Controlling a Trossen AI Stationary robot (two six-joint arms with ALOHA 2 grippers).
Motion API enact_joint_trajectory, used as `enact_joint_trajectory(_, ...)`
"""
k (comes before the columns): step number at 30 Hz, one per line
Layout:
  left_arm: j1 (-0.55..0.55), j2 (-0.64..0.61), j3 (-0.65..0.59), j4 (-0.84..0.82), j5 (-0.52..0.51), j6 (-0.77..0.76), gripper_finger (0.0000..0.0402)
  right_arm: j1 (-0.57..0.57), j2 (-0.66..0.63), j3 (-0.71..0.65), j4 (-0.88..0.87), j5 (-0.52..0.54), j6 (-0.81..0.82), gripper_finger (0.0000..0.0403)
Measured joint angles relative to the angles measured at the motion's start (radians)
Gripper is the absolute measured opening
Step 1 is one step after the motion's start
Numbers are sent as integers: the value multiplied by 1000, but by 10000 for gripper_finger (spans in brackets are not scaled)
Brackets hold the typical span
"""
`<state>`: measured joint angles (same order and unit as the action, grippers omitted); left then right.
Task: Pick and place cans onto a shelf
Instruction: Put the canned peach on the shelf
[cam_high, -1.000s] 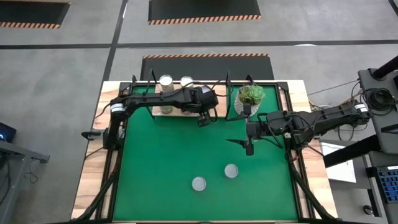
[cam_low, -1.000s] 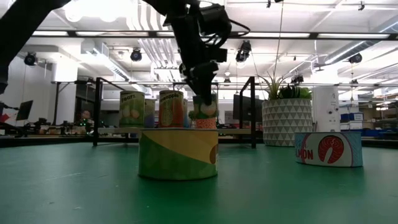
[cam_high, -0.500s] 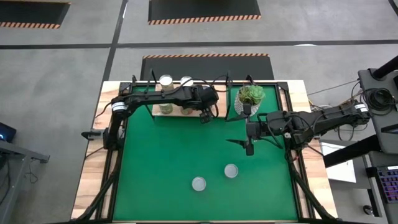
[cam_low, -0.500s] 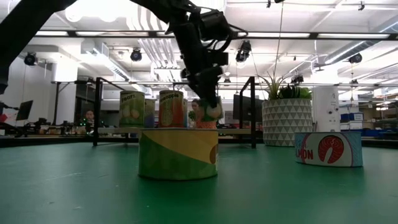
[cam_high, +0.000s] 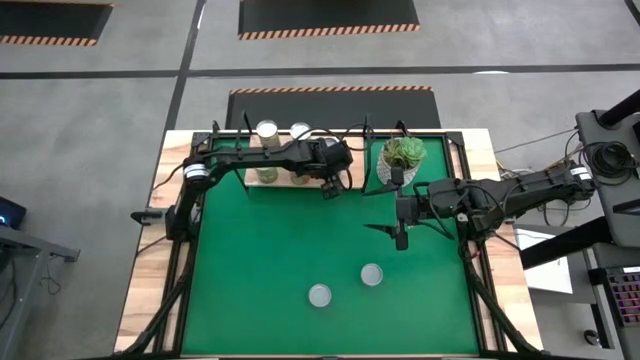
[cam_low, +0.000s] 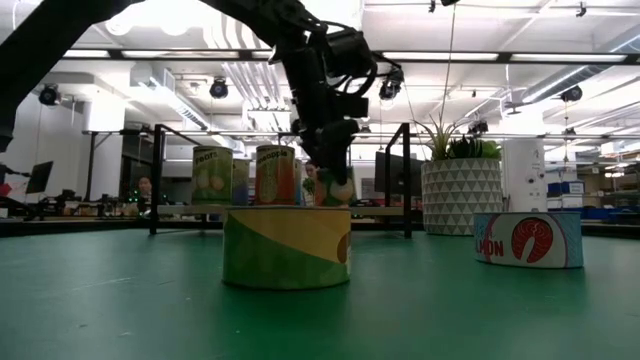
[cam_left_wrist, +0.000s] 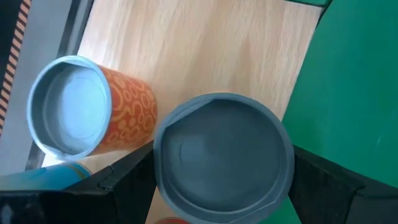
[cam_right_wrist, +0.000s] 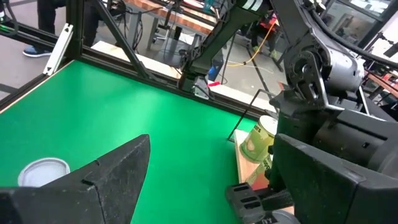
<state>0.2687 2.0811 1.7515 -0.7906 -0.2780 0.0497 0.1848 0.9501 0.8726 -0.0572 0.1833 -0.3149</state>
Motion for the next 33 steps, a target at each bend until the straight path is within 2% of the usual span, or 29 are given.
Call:
enact_joint_trajectory(20, 0, 0, 6, -22, -6, -16, 333, 0, 0, 0, -10, 0, 0, 336)
enact_joint_trajectory(27, -8, -1, 103, -155, -1, -7, 334, 0, 0, 0, -14, 1, -1, 341)
enact_joint_trajectory(33, -26, -4, 184, -201, -1, 12, 327, 0, 0, 0, -19, 1, 0, 343)
